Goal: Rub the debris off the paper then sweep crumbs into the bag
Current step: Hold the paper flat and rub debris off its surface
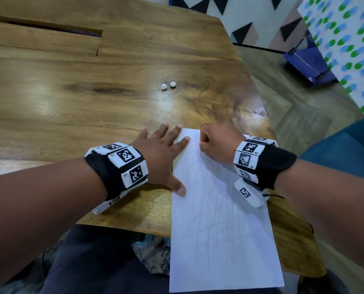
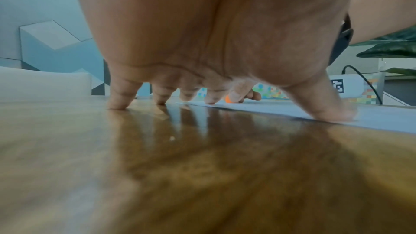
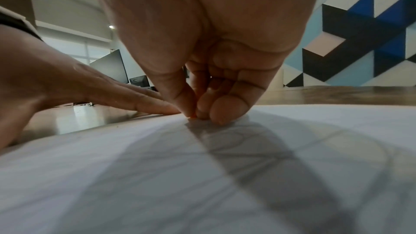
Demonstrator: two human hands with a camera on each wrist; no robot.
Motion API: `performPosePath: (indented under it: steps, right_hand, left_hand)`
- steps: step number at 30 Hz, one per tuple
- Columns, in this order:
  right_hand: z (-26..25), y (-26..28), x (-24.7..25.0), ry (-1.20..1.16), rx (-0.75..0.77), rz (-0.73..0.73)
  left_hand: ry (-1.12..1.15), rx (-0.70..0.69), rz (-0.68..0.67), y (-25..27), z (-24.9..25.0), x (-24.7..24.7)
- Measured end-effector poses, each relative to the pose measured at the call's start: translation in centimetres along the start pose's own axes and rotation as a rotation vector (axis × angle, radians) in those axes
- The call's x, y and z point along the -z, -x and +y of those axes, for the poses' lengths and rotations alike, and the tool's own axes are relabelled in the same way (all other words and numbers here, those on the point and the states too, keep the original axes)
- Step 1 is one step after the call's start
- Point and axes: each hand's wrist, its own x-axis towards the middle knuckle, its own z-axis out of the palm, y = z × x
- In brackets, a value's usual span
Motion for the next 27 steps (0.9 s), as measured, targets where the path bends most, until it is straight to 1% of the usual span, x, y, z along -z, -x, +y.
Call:
performPosePath:
  steps: [2, 4, 6, 8, 10, 12, 16, 18, 19, 21, 23, 25, 27]
  right_hand:
    - [-0.4, 0.3, 0.0, 0.030, -0.003, 0.016]
    - [-1.7, 1.4, -0.3, 0.050, 0.028, 0.013]
    - [-3.5, 3.3, -0.8, 0.050, 0.136, -0.032]
    - [-4.9, 4.9, -1.4, 0.027, 0.252, -0.115]
    - [-5.2, 5.5, -1.5, -0.011, 0.296, -0.163]
    - [-4.4, 4.7, -1.2, 0.001, 0.264, -0.132]
    - [-1.4, 1.5, 0.0, -0.003, 0.028, -0.028]
    - [-1.1, 0.9, 0.2, -0.003, -0.010, 0.006]
    - [-1.5, 1.3, 0.2, -0.003, 0.003, 0.006]
    - [-3.0, 3.1, -0.4, 0.000, 0.105, -0.023]
    - [-4.5, 5.0, -1.1, -0.024, 0.223, -0.112]
    - [-5.1, 5.7, -1.6, -0.070, 0.243, -0.160]
    - [-4.5, 4.9, -1.5, -0.041, 0.202, -0.125]
  left_hand:
    - [-0.011, -0.007, 0.001, 0.2, -0.2, -0.1]
    - [-0.016, -0.006, -0.002, 0.2, -0.1, -0.1]
    - [-0.015, -0.001, -0.011, 0.2, 0.0, 0.0]
    - [-0.016, 0.000, -0.020, 0.2, 0.0, 0.0]
    - [-0.019, 0.001, -0.026, 0.2, 0.1, 0.0]
    - [-0.028, 0.004, -0.031, 0.2, 0.2, 0.1]
    - [-0.043, 0.011, -0.043, 0.2, 0.4, 0.5]
    - [-0.050, 0.011, -0.052, 0.2, 0.5, 0.6]
    - [-0.050, 0.013, -0.057, 0.2, 0.5, 0.6]
    - [-0.043, 0.012, -0.063, 0.1, 0.5, 0.6]
    - [-0.034, 0.013, -0.066, 0.0, 0.4, 0.6]
    - [-0.041, 0.016, -0.066, 0.0, 0.5, 0.6]
    - [-0.052, 0.012, -0.068, 0.1, 0.6, 0.7]
